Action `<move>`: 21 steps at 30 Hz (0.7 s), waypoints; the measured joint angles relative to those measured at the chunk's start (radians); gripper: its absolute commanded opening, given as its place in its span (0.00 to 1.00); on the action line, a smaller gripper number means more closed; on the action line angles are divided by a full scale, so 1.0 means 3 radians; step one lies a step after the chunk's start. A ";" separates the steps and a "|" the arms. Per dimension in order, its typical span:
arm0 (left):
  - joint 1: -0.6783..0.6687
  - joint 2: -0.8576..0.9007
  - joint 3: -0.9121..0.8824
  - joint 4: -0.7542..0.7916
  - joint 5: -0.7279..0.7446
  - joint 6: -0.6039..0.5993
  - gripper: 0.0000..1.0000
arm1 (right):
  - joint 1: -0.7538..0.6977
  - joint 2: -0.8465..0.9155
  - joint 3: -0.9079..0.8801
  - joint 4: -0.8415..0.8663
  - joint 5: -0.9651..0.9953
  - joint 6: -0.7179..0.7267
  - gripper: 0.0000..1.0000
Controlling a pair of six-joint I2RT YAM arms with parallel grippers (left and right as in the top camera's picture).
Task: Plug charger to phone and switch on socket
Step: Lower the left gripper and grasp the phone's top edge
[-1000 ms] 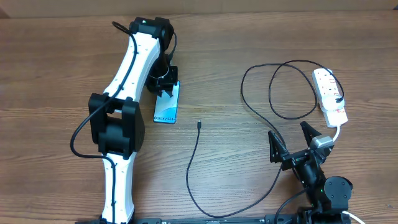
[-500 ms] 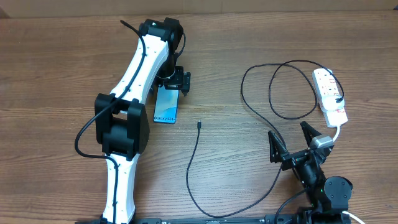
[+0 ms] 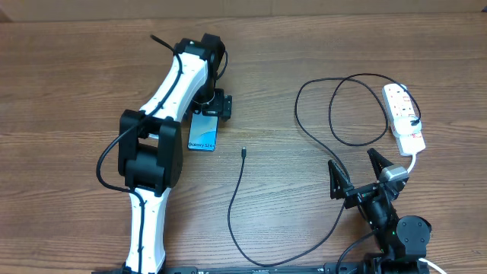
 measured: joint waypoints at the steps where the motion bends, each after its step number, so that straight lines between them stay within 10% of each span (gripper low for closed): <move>1: 0.0000 0.0000 -0.0055 0.0065 0.0000 -0.0001 1.00 | 0.0000 0.0000 0.0000 0.0000 0.0001 0.0001 1.00; 21: 0.0000 -0.0039 -0.0378 0.0465 0.0094 -0.0017 0.89 | 0.0000 0.0000 0.0000 0.0000 0.0000 -0.0001 1.00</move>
